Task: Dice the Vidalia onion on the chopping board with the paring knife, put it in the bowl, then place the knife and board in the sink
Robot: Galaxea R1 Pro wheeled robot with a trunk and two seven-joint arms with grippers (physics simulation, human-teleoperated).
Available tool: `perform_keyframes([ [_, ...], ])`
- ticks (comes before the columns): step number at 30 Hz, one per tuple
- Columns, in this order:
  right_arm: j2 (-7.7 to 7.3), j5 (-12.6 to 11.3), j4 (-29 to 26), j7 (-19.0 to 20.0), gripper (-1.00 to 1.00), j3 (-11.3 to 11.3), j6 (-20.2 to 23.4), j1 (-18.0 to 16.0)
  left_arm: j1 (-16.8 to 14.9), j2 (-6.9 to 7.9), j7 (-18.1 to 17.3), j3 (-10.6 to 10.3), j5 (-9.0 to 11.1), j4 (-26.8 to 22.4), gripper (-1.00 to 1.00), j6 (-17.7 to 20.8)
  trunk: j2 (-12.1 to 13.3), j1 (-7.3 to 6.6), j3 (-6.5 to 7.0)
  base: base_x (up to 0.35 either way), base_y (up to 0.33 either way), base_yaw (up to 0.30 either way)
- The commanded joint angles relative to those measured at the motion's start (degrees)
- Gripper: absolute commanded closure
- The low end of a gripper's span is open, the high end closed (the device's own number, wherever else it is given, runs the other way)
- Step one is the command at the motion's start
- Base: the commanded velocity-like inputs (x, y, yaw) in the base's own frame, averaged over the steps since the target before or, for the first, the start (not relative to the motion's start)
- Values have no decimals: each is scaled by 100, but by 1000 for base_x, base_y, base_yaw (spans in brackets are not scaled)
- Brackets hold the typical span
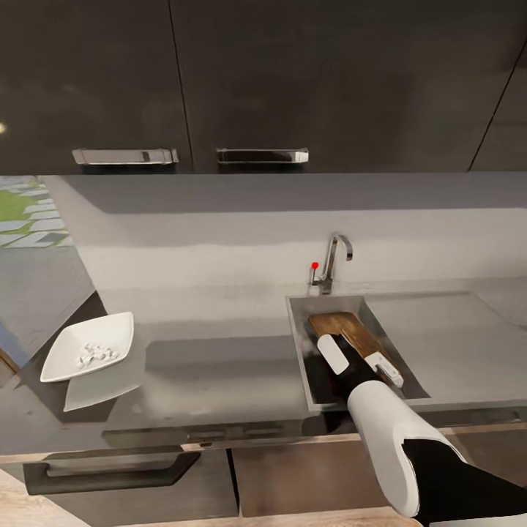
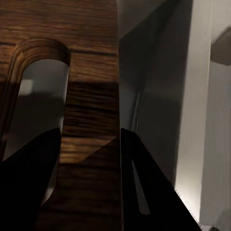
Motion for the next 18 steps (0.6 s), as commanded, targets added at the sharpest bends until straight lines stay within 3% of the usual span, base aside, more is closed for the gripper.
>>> perform_keyframes([
  [1, 5, -1, 4, 3, 100, -19, -14, -3, 2, -3, 5, 5, 33, -5, -100, -7, -8, 2, -15, 156, 54, 0],
  [7, 5, -1, 98, 98, 100, -19, -133, -3, 2, -3, 5, 5, 36, -5, -100, -5, -8, 2, -64, 187, 53, 0],
  [18, 5, -1, 196, 107, 100, -19, -225, -4, 2, -5, 5, -4, 29, 1, -100, -9, -8, 2, -163, 11, 2, 0],
])
